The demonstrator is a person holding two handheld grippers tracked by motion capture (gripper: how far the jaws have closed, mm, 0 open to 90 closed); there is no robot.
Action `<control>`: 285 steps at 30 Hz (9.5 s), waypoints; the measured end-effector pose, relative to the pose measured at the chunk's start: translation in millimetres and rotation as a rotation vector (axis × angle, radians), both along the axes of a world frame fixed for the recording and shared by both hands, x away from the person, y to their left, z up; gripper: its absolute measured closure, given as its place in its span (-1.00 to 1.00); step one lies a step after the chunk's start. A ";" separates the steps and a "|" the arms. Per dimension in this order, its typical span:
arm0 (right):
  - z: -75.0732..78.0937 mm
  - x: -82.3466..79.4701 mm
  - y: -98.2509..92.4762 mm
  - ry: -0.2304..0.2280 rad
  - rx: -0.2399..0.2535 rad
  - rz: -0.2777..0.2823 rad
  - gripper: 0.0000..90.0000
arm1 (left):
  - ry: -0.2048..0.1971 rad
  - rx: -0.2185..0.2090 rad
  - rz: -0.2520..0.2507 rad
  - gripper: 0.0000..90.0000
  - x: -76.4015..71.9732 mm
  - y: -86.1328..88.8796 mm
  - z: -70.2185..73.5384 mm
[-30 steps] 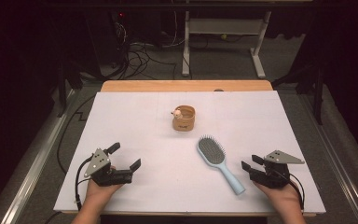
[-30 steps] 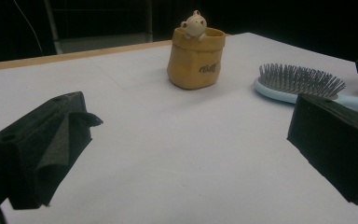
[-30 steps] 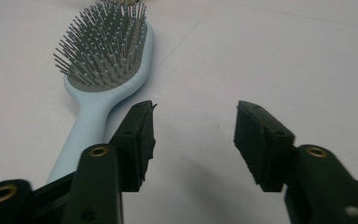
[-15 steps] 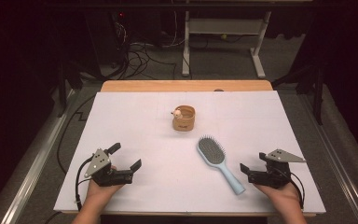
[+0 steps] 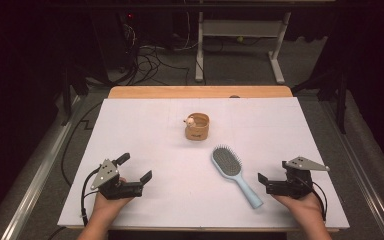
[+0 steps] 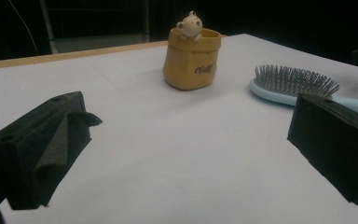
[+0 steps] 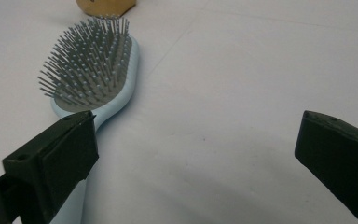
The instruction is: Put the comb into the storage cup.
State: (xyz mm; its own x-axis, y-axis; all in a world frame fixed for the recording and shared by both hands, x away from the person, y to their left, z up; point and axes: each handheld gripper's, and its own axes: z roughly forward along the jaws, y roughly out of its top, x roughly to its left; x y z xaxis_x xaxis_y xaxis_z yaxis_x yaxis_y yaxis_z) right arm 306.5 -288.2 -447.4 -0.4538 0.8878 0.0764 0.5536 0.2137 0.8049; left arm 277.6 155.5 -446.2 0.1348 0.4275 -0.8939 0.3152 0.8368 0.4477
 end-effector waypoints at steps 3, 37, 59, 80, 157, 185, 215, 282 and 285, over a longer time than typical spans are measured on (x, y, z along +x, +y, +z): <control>-0.1 5.0 -2.5 0.041 -0.021 -0.003 -0.99 | 0.002 -0.008 0.004 -0.99 0.7 1.0 0.5; -2.7 27.1 11.8 0.274 -0.258 0.103 -1.00 | -0.001 0.013 -0.014 -0.99 5.9 -1.6 -0.4; 9.8 21.8 19.7 0.384 -0.345 0.184 -0.99 | -0.002 0.017 -0.042 -0.99 3.3 -2.7 -1.0; 33.2 38.6 73.2 0.378 -0.329 0.253 -0.99 | -0.011 0.020 -0.045 -0.99 2.1 -1.8 -0.7; 0.4 80.0 138.8 0.416 -0.414 0.236 -0.65 | -0.006 -0.017 -0.038 -0.99 0.7 1.2 3.1; 2.3 82.5 141.1 0.442 -0.420 0.204 -0.56 | -0.001 -0.024 -0.033 -0.99 0.5 1.9 3.8; 23.3 76.7 132.9 0.365 -0.369 0.225 -0.54 | -0.013 -0.014 -0.039 -0.99 0.2 3.0 3.6; 56.5 40.5 99.3 -0.200 0.012 0.158 -0.54 | -0.019 -0.002 -0.041 -0.99 -1.9 2.8 3.5; 52.8 40.5 95.8 -0.222 0.040 0.157 -0.54 | -0.018 -0.009 -0.040 -0.99 -4.7 1.8 5.4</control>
State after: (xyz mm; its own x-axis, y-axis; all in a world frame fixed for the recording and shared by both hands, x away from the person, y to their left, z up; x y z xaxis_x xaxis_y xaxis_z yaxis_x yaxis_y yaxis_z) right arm 347.0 -192.4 -394.6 -0.5955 0.8033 -0.0066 0.3257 0.2488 0.9122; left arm 272.9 157.4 -440.8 0.1680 0.4129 -0.8951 0.3404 0.8279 0.4458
